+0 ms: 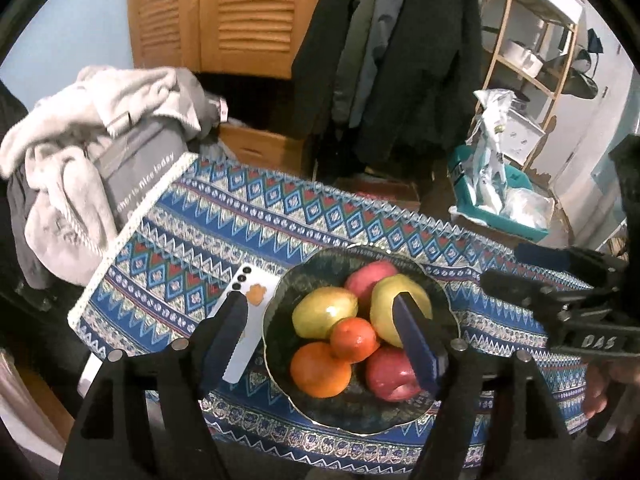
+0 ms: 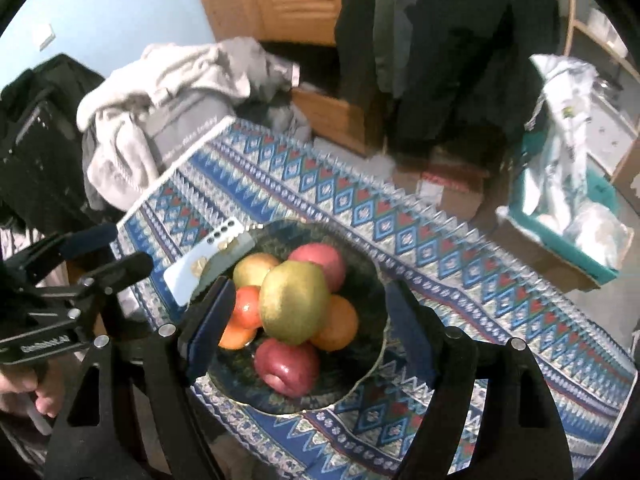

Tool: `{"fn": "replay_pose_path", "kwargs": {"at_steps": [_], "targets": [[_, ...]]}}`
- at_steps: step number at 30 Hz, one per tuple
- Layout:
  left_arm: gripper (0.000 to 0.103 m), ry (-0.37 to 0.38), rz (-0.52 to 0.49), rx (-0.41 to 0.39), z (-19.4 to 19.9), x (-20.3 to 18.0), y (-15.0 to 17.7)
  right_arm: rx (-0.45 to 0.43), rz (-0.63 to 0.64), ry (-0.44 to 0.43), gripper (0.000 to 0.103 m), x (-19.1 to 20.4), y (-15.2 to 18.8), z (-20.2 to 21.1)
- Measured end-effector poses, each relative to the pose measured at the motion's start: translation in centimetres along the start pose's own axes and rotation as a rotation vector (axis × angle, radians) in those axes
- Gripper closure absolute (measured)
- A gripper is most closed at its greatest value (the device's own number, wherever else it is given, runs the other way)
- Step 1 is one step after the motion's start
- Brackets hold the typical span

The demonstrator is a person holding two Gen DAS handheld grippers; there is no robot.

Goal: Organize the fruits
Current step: 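Open both tools and withdraw them up from the bowl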

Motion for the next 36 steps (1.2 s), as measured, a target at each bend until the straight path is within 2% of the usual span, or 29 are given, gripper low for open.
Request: {"fn": "replay_pose_path", "kwargs": {"at_steps": [6,8,13,18,23,27,36], "targets": [[0.022,-0.027,-0.037,-0.077,2.5,-0.8,-1.6,-0.103,-0.015,0.029,0.024,-0.6,-1.7,4.6],[0.017,-0.03,-0.048,-0.094,3.2,-1.1,-2.0,-0.136,-0.022,0.035,0.024,-0.8,-2.2,6.0],[0.016,-0.031,-0.088,-0.15,5.4,-2.2,-3.2,-0.221,-0.007,0.051,0.023,-0.7,-2.9,9.7],[0.009,-0.01,-0.105,-0.207,7.6,-3.5,-4.3,-0.278,-0.015,0.053,0.023,-0.9,-3.1,12.4],[0.001,0.004,-0.101,-0.265,9.4,-4.3,-5.4,-0.314,-0.024,0.067,0.023,-1.6,-3.0,13.8],[0.001,-0.007,-0.095,-0.309,10.7,-4.9,-6.1,-0.336,-0.023,0.101,0.023,-2.6,-2.6,14.5],[0.0,-0.037,-0.151,-0.322,11.0,-6.5,-6.4,-0.339,-0.046,0.132,0.023,-4.5,-2.0,14.7]]}}
Point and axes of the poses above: each gripper's, at about its wrist camera, not at the fingertips, and z roughly against the way its jaws point, x to its left, y to its underside, the point moved 10 cm from there along -z, roughly the way its jaws point, and after that the axes turned 6 degrees about -z, right-handed, at the moved point
